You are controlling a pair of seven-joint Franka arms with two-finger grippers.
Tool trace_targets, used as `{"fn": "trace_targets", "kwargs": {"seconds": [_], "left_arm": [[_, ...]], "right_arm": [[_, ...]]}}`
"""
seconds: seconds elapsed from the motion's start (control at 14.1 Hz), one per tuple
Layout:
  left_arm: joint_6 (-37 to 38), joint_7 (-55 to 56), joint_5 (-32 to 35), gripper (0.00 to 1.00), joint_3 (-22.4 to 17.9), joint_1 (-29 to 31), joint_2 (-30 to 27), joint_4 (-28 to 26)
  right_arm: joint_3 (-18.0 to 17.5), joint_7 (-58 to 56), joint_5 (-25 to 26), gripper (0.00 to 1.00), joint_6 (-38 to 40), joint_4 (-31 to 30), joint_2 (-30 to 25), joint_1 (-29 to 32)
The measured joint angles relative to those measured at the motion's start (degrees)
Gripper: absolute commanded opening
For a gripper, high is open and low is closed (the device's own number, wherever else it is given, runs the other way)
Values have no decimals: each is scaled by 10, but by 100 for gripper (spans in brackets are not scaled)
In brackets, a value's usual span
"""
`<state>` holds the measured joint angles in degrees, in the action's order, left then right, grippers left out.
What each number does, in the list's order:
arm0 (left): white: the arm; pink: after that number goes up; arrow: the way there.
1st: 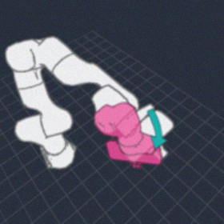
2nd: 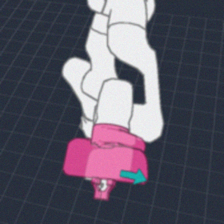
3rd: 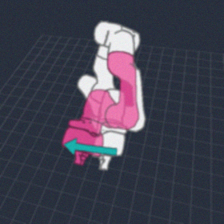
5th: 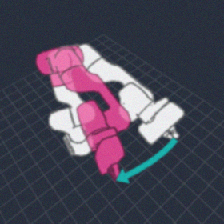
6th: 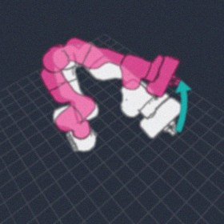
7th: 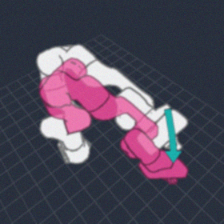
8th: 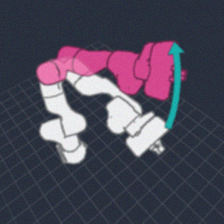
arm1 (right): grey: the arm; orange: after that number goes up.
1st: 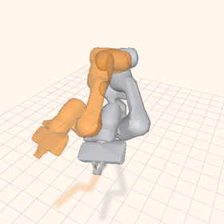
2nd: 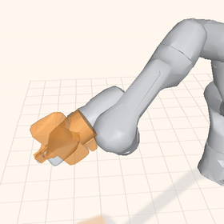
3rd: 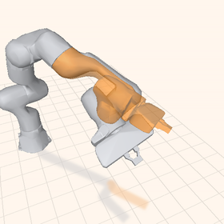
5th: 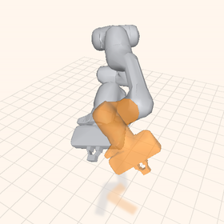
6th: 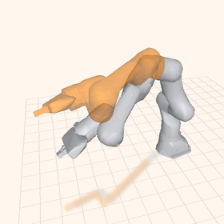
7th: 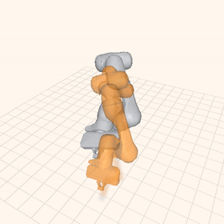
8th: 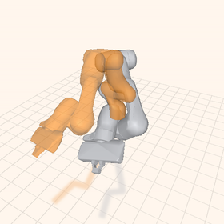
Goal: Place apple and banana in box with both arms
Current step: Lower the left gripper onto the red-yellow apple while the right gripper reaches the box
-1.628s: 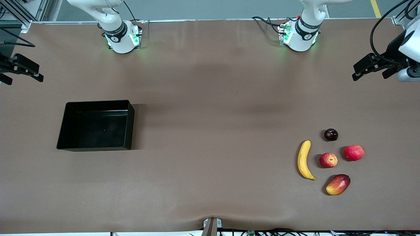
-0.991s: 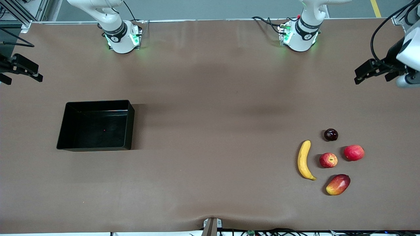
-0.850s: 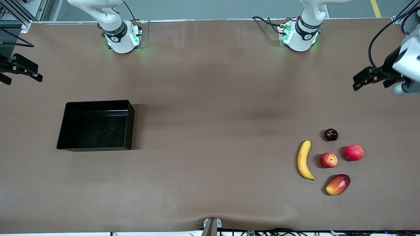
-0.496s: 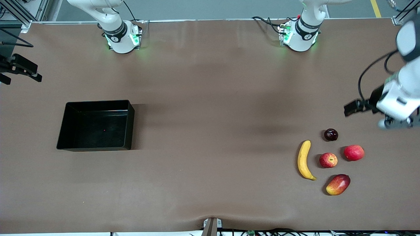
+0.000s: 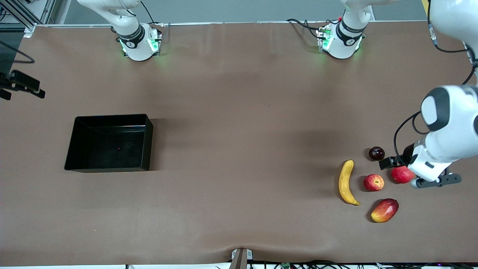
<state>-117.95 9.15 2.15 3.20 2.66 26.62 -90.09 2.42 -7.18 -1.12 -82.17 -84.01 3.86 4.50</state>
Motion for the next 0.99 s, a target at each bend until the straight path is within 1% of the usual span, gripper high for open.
{"fn": "trace_targets", "kwargs": {"seconds": [0.28, 0.5, 0.71, 0.85, 0.99], "left_arm": [[-36, 3, 0, 100, 0, 5, 59, 2], [-65, 3, 0, 100, 0, 13, 94, 4], [-80, 3, 0, 100, 0, 19, 116, 7], [-88, 3, 0, 100, 0, 25, 124, 8], [-100, 3, 0, 100, 0, 26, 133, 8]], "right_arm": [[3, -10, 4, 100, -7, -3, 73, 28], [3, -17, 9, 100, -45, -5, 130, 47], [3, -38, 9, 100, -94, -14, 184, 51], [3, -69, 10, 100, -152, -46, 205, 60], [4, -107, 10, 100, -211, -95, 215, 75]]}}
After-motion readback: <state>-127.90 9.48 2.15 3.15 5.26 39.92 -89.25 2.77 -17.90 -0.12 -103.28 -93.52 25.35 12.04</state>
